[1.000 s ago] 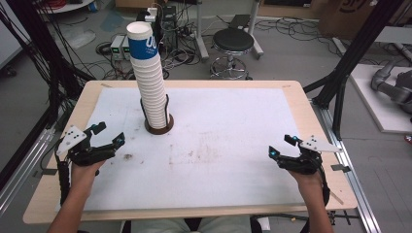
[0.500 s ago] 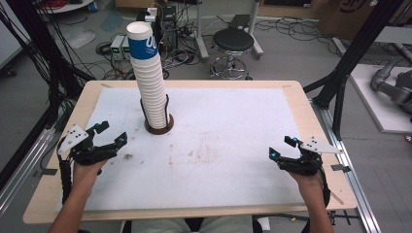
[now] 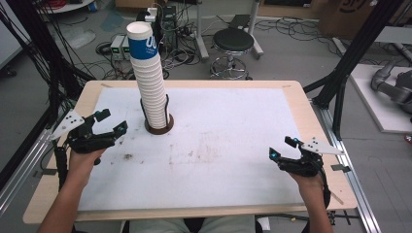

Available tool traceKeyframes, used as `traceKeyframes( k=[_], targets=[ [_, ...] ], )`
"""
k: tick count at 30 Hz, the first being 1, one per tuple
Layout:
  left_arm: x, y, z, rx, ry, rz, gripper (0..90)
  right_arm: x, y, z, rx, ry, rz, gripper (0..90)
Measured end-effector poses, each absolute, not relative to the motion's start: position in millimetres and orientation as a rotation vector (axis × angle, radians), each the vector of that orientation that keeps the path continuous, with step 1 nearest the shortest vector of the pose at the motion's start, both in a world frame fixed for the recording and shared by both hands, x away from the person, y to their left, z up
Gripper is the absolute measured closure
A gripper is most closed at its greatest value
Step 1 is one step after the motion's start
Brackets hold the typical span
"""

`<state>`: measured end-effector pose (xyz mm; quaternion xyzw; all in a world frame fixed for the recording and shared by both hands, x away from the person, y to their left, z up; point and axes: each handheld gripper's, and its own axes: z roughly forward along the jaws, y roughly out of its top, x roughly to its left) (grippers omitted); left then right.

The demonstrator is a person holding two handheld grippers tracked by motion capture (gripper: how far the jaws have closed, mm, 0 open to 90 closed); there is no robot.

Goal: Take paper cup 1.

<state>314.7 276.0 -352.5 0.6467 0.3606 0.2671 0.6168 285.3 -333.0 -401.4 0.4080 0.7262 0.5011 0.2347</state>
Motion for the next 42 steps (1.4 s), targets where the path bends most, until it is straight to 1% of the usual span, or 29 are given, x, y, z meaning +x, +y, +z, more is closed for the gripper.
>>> traceKeyframes(
  k=[5, 6, 7, 9, 10, 11, 12, 14, 16, 17, 19, 29, 37, 42],
  targets=[
    [322.6, 273.3, -333.2, 1.513, 0.811, 0.620, 15.6, 284.7, -333.6, -401.4, 1.119, 1.995, 1.375, 20.7],
    [327.1, 271.4, -322.1, 1.523, 0.804, 0.619, 15.6, 284.6, -333.9, -401.7, 1.118, 1.996, 1.376, 20.7],
    [327.1, 271.4, -322.1, 1.523, 0.804, 0.619, 15.6, 284.6, -333.9, -401.7, 1.118, 1.996, 1.376, 20.7],
    [331.7, 269.2, -310.4, 1.530, 0.791, 0.615, 15.5, 284.6, -333.4, -401.4, 1.121, 1.998, 1.377, 20.7],
    [336.8, 266.0, -298.2, 1.542, 0.777, 0.608, 15.6, 284.7, -333.1, -401.2, 1.123, 1.998, 1.380, 20.7],
    [336.8, 266.0, -298.2, 1.542, 0.777, 0.608, 15.6, 284.7, -333.1, -401.2, 1.123, 1.998, 1.380, 20.7],
    [342.8, 263.0, -286.3, 1.553, 0.764, 0.591, 15.6, 285.3, -332.6, -401.5, 1.124, 2.006, 1.380, 20.7],
    [345.7, 261.6, -280.4, 1.559, 0.761, 0.588, 15.6, 285.4, -331.8, -402.1, 1.126, 2.010, 1.379, 20.7],
    [354.2, 256.8, -264.0, 1.571, 0.748, 0.596, 15.6, 285.4, -331.7, -402.3, 1.123, 2.013, 1.382, 20.7],
    [354.2, 256.8, -264.0, 1.571, 0.748, 0.596, 15.5, 285.3, -331.7, -402.2, 1.123, 2.013, 1.382, 20.7],
    [361.2, 250.4, -250.3, 1.595, 0.727, 0.608, 15.6, 284.9, -332.0, -401.7, 1.123, 2.009, 1.383, 20.7],
    [383.4, 238.1, -223.6, 1.603, 0.715, 0.591, 15.6, 282.6, -335.3, -401.2, 1.126, 2.003, 1.378, 20.7],
    [400.0, 236.1, -203.2, 1.622, 0.762, 0.624, 15.6, 282.2, -336.2, -401.2, 1.128, 1.999, 1.383, 20.7],
    [412.4, 230.6, -188.3, 1.652, 0.757, 0.591, 15.6, 282.5, -336.5, -400.9, 1.126, 2.000, 1.384, 20.7]
  ],
)
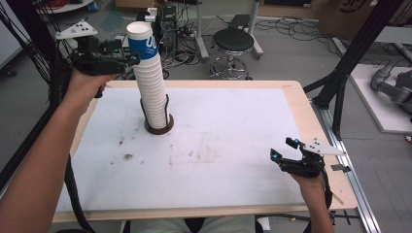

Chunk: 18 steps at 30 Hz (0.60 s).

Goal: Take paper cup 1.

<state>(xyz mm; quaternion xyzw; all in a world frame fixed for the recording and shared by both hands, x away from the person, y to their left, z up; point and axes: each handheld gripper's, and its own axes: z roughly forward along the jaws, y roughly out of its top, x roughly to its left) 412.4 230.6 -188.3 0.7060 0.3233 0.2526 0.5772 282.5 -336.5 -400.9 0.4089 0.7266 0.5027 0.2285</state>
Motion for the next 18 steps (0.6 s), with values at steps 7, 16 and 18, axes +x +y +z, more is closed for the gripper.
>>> traceKeyframes(
  k=[7, 16, 18],
  targets=[
    [425.9, 226.9, -177.3, 1.660, 0.783, 0.594, 15.6, 282.8, -335.5, -401.0, 1.126, 2.004, 1.392, 20.7],
    [446.1, 217.9, -163.2, 1.680, 0.805, 0.583, 15.7, 281.4, -338.0, -400.6, 1.135, 1.993, 1.395, 20.7],
    [448.3, 214.3, -162.5, 1.689, 0.808, 0.584, 16.5, 281.4, -338.1, -400.5, 1.127, 1.996, 1.396, 20.7]
  ],
)
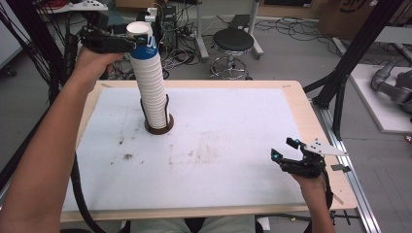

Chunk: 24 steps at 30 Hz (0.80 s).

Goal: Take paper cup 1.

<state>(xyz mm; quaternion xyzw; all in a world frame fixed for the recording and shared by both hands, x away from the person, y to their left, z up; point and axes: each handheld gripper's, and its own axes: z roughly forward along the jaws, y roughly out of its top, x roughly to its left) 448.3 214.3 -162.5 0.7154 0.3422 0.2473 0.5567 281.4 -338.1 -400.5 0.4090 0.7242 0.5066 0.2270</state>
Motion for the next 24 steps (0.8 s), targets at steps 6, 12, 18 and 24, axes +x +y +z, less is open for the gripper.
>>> traceKeyframes(
  k=[6, 12, 18, 24],
  targets=[
    [449.9, 208.9, -161.3, 1.711, 0.779, 0.589, 25.1, 280.5, -338.0, -400.6, 1.135, 1.995, 1.399, 20.7],
    [449.4, 209.0, -160.3, 1.712, 0.781, 0.587, 28.2, 280.9, -338.0, -400.5, 1.132, 1.996, 1.399, 20.7],
    [449.4, 209.8, -157.2, 1.738, 0.780, 0.582, 28.9, 281.9, -336.8, -400.7, 1.129, 2.001, 1.399, 20.7],
    [446.4, 211.4, -146.8, 1.702, 0.762, 0.590, 29.6, 282.4, -337.3, -400.9, 1.129, 2.000, 1.401, 20.7]
  ],
)
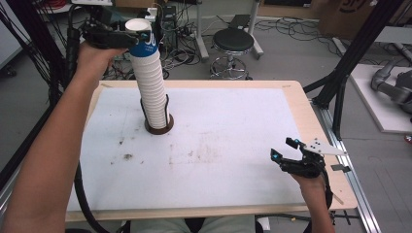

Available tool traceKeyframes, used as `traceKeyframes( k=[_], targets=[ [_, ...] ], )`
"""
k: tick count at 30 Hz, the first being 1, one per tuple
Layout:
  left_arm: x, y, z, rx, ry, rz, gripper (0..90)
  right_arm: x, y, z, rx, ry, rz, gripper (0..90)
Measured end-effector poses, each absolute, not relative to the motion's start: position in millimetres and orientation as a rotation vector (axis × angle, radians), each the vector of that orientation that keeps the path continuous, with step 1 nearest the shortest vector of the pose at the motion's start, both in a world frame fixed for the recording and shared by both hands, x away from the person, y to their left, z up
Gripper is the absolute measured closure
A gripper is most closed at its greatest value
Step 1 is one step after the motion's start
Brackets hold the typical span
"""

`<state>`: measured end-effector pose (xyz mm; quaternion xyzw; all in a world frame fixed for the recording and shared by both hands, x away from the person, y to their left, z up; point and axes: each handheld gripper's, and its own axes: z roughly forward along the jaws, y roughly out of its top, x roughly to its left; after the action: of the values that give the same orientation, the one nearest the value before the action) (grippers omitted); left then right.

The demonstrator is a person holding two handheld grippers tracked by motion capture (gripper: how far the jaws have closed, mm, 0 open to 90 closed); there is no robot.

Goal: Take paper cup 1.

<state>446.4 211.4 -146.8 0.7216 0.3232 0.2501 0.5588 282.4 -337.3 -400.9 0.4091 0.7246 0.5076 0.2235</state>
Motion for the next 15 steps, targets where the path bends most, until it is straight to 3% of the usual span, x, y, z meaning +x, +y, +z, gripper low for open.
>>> traceKeyframes(
  k=[15],
  targets=[
    [430.4, 218.5, -110.9, 1.642, 0.724, 0.621, 29.6, 282.3, -336.1, -400.8, 1.126, 2.005, 1.407, 20.7]
  ],
)
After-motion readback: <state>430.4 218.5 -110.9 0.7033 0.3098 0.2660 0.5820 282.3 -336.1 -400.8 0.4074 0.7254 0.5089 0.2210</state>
